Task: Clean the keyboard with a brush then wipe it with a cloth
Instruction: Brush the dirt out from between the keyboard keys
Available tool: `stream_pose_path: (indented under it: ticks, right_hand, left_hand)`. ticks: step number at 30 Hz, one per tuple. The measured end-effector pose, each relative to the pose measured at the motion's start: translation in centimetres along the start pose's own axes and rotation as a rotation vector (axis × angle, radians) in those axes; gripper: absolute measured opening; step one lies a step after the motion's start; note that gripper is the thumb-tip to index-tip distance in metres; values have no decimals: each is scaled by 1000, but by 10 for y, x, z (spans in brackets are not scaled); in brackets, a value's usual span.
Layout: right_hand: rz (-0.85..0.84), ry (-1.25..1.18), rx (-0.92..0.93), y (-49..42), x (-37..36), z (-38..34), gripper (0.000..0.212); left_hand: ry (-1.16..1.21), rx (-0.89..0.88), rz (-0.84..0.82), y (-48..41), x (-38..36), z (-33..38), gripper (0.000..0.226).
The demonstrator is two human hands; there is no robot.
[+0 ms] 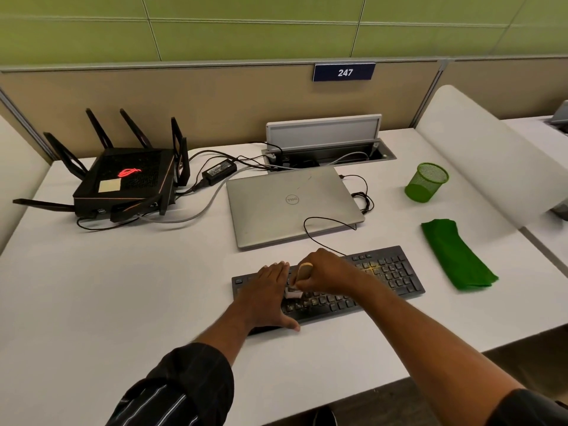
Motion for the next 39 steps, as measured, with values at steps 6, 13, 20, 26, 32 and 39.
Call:
stream_pose_path:
  ticks: [6,13,20,26,32,39]
  right_hand:
    - [-86,96,-7,10,4,19,6]
    - [-33,2,63,13,16,20,10]
    - [-126,179,68,12,12,41,14]
    - [-91,94,119,15,26,51,9]
    - [-106,139,185,16,17,60,11]
    - [-116,151,171,23,33,67,9]
  left_hand:
    - [0,59,-25,-1,0,8,144]
    - [-3,116,-18,-6,1,19,143]
    - [0,179,-17,-10,1,28,143]
    - [-11,214,-3,-15,5,42,142]
    - [10,249,-5,-23,0,50,144]
    - [-26,268,4,-24,2,56,143]
Point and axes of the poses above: each hand's wrist, its own y-axis away from the middle knuckle, its own x-axis out of the back of the hand, z = x × y, the point moved 4 cm from there along -y, towards the middle knuckle, and after that the axes turned 14 degrees about -z, right-handed, at the moved point
